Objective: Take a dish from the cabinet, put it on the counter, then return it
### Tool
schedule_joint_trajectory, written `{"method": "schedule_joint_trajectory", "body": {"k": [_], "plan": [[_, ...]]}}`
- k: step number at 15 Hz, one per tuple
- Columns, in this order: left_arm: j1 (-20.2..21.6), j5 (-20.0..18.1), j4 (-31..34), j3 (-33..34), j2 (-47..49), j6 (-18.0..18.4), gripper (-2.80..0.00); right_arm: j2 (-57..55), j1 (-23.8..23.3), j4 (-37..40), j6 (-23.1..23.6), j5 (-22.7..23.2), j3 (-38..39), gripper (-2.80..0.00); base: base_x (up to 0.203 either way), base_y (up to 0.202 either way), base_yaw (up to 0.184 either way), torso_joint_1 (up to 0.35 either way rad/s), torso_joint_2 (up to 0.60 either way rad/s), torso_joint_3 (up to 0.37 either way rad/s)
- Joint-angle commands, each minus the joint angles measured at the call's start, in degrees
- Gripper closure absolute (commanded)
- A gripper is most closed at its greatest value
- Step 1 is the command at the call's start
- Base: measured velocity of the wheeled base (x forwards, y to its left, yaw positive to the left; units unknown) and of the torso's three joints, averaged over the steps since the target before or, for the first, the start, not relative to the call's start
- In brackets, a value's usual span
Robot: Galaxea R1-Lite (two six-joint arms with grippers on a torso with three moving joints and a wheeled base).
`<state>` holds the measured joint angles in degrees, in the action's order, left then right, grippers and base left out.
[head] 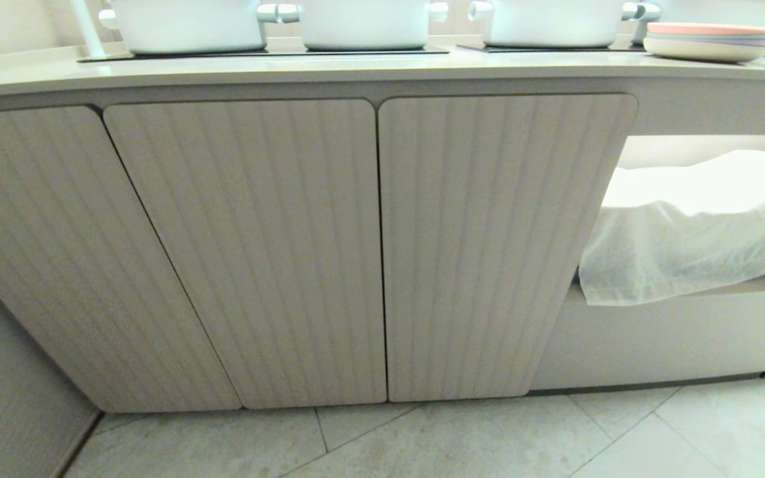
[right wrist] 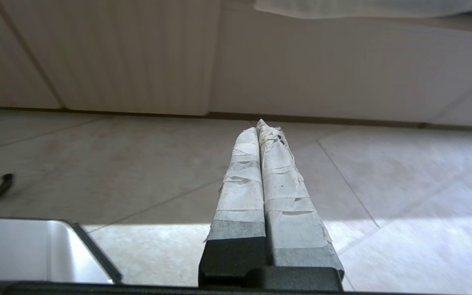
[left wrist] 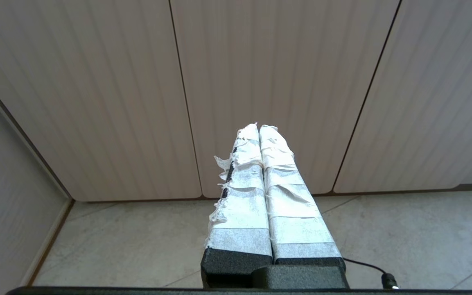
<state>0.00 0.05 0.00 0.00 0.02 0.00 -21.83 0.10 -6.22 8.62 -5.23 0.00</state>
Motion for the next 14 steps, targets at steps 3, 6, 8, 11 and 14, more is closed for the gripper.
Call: {"method": "schedule_joint_trajectory", "body": {"k": [3, 6, 8, 11, 14], "plan": [[0.0, 0.04, 0.0, 0.0, -0.02, 0.0, 0.0, 11.18, -0.69, 5.87, -0.45, 6.11, -0.06, 0.0, 0.0, 0.0, 0.0, 0.0, 0.0, 0.0], [0.0, -0.04, 0.0, 0.0, -0.02, 0.0, 0.0, 16.62, -0.54, 6.2, -2.45, 6.21, -0.09, 0.0, 0.0, 0.0, 0.0, 0.0, 0.0, 0.0], [0.0, 0.04, 0.0, 0.0, -0.02, 0.0, 0.0, 21.0, -0.32, 6.22, -2.59, 6.21, -0.09, 0.0, 0.0, 0.0, 0.0, 0.0, 0.0, 0.0], [0.0, 0.04, 0.0, 0.0, -0.02, 0.0, 0.0, 21.83, -0.27, 6.31, -3.14, 6.2, -0.07, 0.0, 0.0, 0.0, 0.0, 0.0, 0.0, 0.0], [0.0, 0.04, 0.0, 0.0, -0.02, 0.0, 0.0, 21.83, -0.27, 6.25, -4.64, 6.25, -0.09, 0.0, 0.0, 0.0, 0.0, 0.0, 0.0, 0.0]]}}
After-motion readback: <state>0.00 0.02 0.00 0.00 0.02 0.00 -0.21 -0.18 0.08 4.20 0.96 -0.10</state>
